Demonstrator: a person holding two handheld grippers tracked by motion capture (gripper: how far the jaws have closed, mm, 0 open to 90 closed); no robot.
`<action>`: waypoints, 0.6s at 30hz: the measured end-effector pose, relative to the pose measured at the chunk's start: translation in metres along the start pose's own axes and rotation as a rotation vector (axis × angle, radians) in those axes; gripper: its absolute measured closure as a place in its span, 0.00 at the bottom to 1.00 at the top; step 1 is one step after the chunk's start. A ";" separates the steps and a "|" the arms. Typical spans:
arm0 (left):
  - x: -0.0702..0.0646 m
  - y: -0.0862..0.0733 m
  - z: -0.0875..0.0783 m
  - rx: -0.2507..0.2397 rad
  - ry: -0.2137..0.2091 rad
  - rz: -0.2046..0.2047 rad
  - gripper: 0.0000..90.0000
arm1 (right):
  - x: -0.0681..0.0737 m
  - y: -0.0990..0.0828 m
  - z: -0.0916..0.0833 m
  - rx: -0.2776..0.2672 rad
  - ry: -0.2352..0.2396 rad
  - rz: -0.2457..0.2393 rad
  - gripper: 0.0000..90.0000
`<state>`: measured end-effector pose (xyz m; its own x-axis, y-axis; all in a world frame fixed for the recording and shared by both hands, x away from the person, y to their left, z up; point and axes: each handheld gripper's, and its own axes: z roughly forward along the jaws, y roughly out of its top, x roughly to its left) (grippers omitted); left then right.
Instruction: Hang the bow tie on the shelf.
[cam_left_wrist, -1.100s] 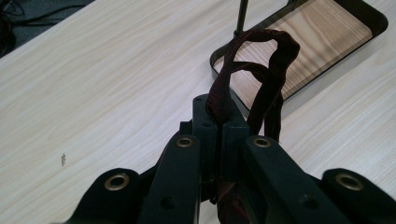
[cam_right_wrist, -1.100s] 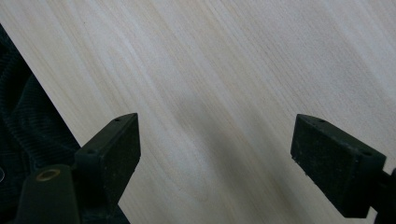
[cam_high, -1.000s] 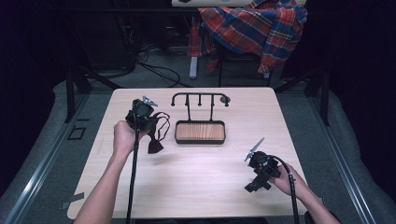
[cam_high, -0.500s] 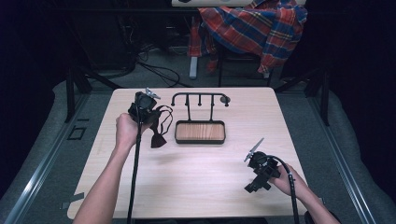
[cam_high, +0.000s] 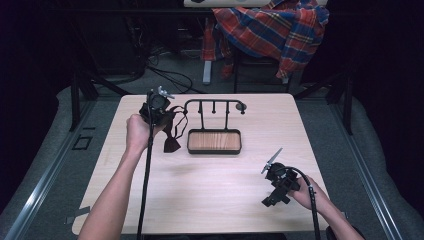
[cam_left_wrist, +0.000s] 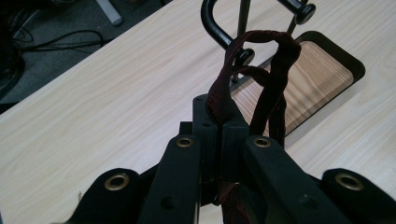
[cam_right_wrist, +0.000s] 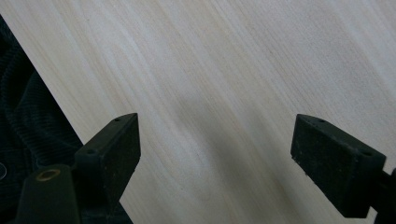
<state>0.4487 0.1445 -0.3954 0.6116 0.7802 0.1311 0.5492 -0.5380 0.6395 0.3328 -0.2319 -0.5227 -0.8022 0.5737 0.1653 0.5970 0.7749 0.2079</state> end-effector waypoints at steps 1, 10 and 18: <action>0.000 0.002 0.000 -0.003 0.003 0.001 0.98 | 0.000 0.000 0.000 0.001 0.000 0.000 0.18; -0.005 0.009 -0.003 -0.015 -0.009 0.012 0.98 | 0.001 0.000 0.001 -0.012 0.008 0.005 0.18; -0.002 0.016 -0.001 -0.015 0.001 0.011 0.98 | 0.000 0.000 0.000 -0.001 0.006 -0.003 0.18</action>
<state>0.4562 0.1345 -0.3844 0.6170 0.7746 0.1388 0.5337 -0.5415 0.6495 0.3325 -0.2314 -0.5230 -0.8040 0.5696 0.1706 0.5944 0.7765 0.2090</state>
